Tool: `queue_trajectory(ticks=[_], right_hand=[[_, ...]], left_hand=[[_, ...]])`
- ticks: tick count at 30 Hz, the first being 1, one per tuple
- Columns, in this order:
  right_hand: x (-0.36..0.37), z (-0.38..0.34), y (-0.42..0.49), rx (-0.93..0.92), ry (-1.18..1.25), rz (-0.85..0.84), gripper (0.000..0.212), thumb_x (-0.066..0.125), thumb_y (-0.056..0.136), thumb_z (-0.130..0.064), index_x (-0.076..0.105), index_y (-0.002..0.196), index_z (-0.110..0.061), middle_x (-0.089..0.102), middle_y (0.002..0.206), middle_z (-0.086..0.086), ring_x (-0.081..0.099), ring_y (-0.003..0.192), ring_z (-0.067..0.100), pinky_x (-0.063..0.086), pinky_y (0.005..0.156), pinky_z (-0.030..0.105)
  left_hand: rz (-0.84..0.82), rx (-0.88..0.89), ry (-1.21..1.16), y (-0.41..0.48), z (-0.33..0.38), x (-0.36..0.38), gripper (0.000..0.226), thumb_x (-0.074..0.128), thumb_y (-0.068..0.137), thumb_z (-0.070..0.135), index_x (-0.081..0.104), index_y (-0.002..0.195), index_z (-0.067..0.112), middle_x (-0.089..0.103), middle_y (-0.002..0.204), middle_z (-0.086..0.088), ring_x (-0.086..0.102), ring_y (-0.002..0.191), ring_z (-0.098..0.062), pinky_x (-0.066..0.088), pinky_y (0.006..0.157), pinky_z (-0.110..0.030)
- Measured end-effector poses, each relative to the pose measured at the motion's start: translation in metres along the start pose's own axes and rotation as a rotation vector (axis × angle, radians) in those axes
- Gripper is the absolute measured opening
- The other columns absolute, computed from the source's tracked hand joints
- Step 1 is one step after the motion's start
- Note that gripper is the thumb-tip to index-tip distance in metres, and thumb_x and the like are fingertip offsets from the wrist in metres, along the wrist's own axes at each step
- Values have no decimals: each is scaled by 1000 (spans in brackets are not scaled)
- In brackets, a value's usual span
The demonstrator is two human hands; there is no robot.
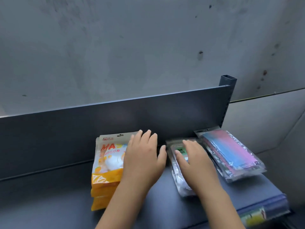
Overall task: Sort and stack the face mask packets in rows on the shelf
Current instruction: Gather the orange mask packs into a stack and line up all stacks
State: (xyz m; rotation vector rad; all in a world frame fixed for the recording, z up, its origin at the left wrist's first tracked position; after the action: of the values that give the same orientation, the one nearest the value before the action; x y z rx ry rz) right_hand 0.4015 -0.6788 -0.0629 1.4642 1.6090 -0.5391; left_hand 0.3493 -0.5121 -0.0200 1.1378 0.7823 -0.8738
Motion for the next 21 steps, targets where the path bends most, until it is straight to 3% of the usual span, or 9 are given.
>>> queue_trajectory(ticks=[3,5,7,10,12,15,19,21], right_hand=[[-3,31,-3,132,31,-48,36,49,100,-48,58,126,-24,59,124,-5,53,122,20,45,98,37],[-2,48,-6,197,36,-87,40,45,97,-55,57,120,-24,58,122,-6,54,120,21,47,97,39],[1,61,-6,238,101,-107,52,41,92,-60,55,128,-24,57,129,-7,52,125,20,47,102,42],[0,72,-5,262,222,-137,50,53,98,-44,51,143,-23,51,145,-5,47,137,19,40,110,36],[0,77,-6,279,249,-159,49,59,99,-31,49,146,-20,49,150,-3,45,140,20,35,109,31],[3,77,-6,279,310,-184,51,64,95,-27,50,144,-24,50,147,-5,49,133,16,37,103,28],[15,72,-6,249,430,-220,47,67,91,-24,51,133,-38,48,131,-15,48,118,6,34,95,22],[16,73,-2,251,501,-240,44,66,93,-22,49,127,-45,47,128,-17,46,115,3,34,97,22]], left_hand=[[-9,69,-60,-4,32,16,53,42,92,44,73,122,14,72,130,-5,62,131,-33,43,115,-51],[-53,74,-205,-9,53,27,54,35,93,45,70,127,22,68,134,6,55,137,-20,27,123,-41],[-139,-11,-418,-14,67,44,53,33,93,44,63,134,31,61,138,18,46,138,-5,13,125,-28],[-229,-181,-626,-18,71,78,41,53,98,30,58,138,28,55,137,21,47,130,-1,31,119,-25],[-250,-343,-768,-20,65,96,32,60,98,16,61,126,30,55,127,20,54,120,-1,43,105,-21],[-212,-554,-949,-26,57,106,37,60,95,9,57,107,44,58,119,19,57,108,7,46,89,-18],[-179,-656,-991,-31,43,112,46,58,89,10,57,110,51,71,119,15,68,109,-4,55,99,-36],[-215,-651,-935,-32,38,105,49,57,91,12,54,116,54,68,126,15,66,115,-7,53,102,-36]])
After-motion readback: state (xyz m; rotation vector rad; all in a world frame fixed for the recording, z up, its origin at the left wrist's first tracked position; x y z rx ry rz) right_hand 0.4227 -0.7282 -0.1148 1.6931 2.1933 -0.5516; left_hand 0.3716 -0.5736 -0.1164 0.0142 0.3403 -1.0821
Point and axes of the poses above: each hand's wrist, its own y-axis towards the middle knuckle, its own x-axis out of the palm, z = x × y, the point moved 5 cm from there along y, towards the middle knuckle
